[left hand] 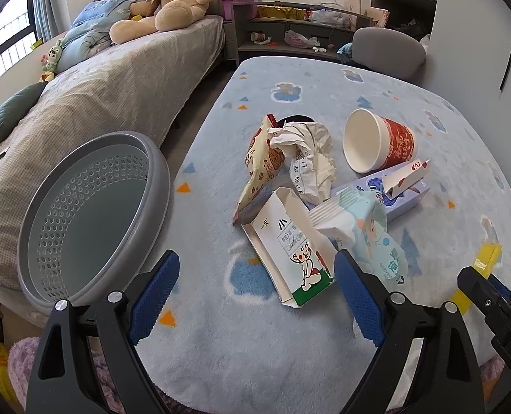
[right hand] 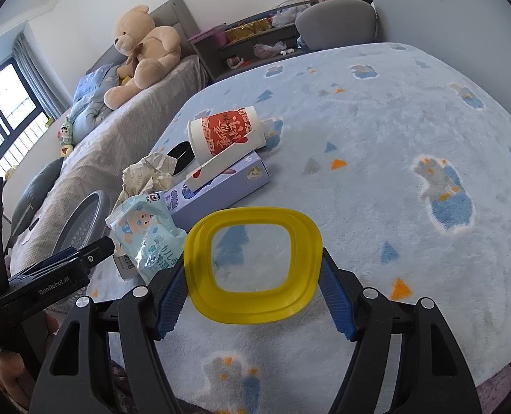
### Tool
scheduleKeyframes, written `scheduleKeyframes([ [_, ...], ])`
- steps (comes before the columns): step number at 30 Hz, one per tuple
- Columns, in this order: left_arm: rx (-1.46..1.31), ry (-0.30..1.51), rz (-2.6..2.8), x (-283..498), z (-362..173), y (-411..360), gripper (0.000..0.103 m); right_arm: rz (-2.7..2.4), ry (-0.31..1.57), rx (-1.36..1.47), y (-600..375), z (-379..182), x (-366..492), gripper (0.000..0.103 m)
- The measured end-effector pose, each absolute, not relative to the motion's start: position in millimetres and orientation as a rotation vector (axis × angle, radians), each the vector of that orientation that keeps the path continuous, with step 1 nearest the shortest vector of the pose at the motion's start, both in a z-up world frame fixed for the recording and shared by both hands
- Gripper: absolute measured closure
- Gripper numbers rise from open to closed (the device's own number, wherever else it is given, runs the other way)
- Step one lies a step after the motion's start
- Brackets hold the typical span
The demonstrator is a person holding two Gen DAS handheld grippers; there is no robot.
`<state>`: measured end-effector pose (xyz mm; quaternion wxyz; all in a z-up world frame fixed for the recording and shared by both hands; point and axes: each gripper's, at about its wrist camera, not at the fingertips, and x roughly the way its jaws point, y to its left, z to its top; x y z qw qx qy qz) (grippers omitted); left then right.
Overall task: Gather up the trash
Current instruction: 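Grasp the green-and-white medicine box with the left gripper while the right holds the lid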
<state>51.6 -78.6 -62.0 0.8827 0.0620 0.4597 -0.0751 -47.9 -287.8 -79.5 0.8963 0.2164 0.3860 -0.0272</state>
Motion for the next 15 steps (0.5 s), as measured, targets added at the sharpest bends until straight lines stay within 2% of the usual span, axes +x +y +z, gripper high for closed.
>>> scheduleKeyframes([
  [15,0.141,0.996,-0.050,50,-78,-33,0.016,-0.063,0.801,0.448,-288,-78,-47,0.035],
])
